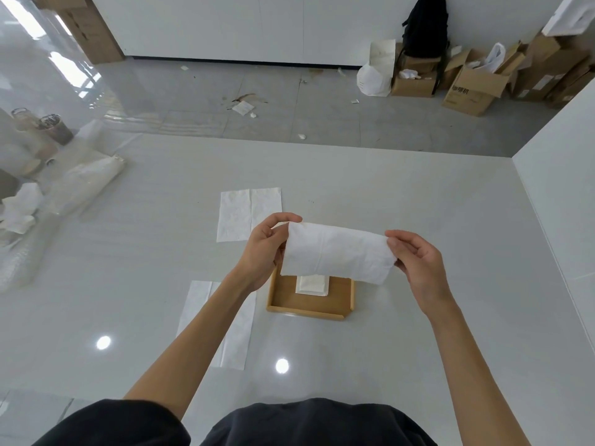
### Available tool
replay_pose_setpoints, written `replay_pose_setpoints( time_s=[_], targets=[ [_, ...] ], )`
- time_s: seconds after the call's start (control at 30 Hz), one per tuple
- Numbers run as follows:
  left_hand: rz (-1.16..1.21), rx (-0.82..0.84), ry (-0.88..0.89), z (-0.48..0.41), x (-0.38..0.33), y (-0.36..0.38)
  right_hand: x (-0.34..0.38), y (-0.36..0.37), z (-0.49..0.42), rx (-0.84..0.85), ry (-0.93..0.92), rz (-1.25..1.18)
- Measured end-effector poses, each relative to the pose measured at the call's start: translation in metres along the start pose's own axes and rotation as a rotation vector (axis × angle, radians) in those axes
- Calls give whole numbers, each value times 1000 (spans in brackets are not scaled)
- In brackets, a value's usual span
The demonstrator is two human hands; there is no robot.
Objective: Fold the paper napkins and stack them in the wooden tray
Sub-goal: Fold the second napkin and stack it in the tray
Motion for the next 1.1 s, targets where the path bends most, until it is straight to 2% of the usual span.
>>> replay_pose_setpoints(
  time_s=[0.1, 0.17, 0.27, 0.3, 0.4, 0.47, 0.6, 0.7, 0.77, 0.87, 0.9, 1.0, 1.1],
  targets=[
    [20, 8, -30, -2, 6, -7, 13, 4, -3, -28, -84, 86],
    [-32, -8, -66, -3, 14, -14, 28, 9, -5, 13, -165, 190],
    [-331, -79, 7, -3, 23, -20, 53, 21, -6, 185, -241, 391],
    [-425, -41, 44, -2, 23, -16, 61, 27, -6, 269, -240, 471],
    [-651, 244, 121, 3, 13, 17, 82, 48, -5, 531, -222, 738],
    [-710, 402, 127, 4, 6, 38, 93, 59, -7, 628, -237, 855],
    [-589, 438, 90, 2, 5, 57, 107, 66, -11, 717, -280, 955],
    [-457, 365, 98, 6, 7, 60, 111, 60, -16, 697, -309, 852],
    [-333, 322, 81, 9, 7, 58, 108, 51, -22, 564, -343, 647],
    [-202, 266, 35, 9, 8, 50, 75, 28, -28, 287, -181, 261],
    [-176, 248, 26, 9, 9, 46, 58, 23, -25, 250, -95, 186],
    [-139, 212, 13, 9, 8, 38, 12, 28, -3, 347, 100, 56],
    [-177, 191, 3, 6, 6, 33, -3, 41, 8, 330, 131, 10]
  ],
)
Point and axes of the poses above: each hand's wrist, its own z-axis away from the middle knuckle, its own y-axis out of the palm, x = y × z, the point moved 3 cm from there along -z, towards the middle knuckle, and after that the axes turned 5 degrees about -y, right-handed, at the moved point
